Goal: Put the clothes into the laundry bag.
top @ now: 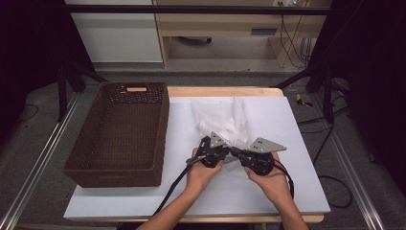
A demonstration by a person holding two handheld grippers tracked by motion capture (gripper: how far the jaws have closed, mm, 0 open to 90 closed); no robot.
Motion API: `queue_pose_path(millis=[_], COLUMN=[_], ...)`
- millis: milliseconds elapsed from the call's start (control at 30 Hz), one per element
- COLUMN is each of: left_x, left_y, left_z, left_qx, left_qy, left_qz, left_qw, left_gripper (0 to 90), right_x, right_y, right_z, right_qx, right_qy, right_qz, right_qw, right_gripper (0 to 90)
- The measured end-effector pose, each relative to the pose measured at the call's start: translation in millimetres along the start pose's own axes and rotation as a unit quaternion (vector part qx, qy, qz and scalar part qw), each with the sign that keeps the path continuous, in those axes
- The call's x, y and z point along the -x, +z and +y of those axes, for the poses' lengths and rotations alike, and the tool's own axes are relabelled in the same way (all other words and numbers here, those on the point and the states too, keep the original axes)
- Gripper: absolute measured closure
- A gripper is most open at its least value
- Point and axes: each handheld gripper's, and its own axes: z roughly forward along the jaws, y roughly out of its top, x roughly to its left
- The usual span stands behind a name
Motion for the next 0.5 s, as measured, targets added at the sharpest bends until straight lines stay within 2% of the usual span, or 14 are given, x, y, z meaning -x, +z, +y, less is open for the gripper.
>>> queue_pose_path(millis=[167, 333, 500], left_x=[-3.9, -8.5, -11.1], left_y=[4.0, 7.6, 9.0], left_z=[-0.1, -0.8, -0.8], left_qx=[0.007, 0.016, 0.017], left_qy=[-0.008, -0.025, -0.029], left_qz=[0.004, 0.010, 0.016], left_qw=[0.9999, 0.9995, 0.9993], left_gripper=[90.0, 90.0, 90.0], right_x=[-0.5, 0.2, 0.2], right_y=[0.2, 0.6, 0.8], right_z=[-0.2, -1.1, -1.4], right_qx=[-0.001, -0.004, -0.004], right_qy=[-0.001, 0.001, 0.001], right_qz=[0.002, 0.004, 0.004], right_qw=[1.0000, 1.0000, 1.0000], right_gripper=[89.5, 89.5, 89.5])
